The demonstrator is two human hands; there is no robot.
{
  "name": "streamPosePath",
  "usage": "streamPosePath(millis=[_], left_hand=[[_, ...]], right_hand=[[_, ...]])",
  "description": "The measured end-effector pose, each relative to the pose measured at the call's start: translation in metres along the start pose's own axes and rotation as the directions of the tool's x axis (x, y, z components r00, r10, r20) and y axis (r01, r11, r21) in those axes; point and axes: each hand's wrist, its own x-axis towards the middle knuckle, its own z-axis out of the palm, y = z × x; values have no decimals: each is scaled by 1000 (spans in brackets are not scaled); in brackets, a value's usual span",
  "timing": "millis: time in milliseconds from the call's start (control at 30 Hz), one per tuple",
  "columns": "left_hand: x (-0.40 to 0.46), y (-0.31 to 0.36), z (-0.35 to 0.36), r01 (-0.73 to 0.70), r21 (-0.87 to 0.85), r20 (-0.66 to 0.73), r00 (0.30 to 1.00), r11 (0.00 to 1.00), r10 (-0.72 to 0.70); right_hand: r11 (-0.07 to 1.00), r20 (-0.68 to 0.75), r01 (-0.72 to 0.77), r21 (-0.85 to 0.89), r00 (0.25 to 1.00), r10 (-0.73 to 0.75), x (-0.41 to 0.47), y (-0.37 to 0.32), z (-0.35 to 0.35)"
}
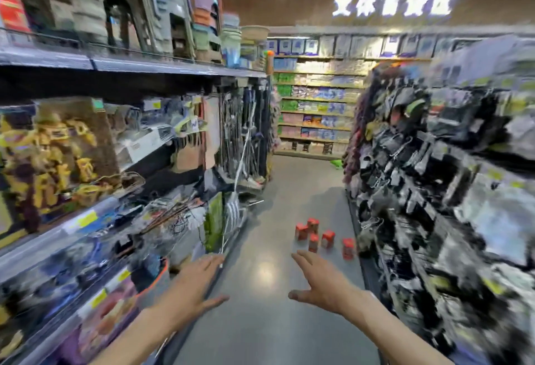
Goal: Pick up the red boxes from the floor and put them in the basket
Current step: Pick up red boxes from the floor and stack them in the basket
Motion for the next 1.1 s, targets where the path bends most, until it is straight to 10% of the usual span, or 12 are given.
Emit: streamPosePath(millis=[1100], left_hand=[[840, -207, 305, -180, -103, 113, 975, 978, 192]], right_hand=[[967, 13, -253, -29, 967, 253, 591, 588, 14]])
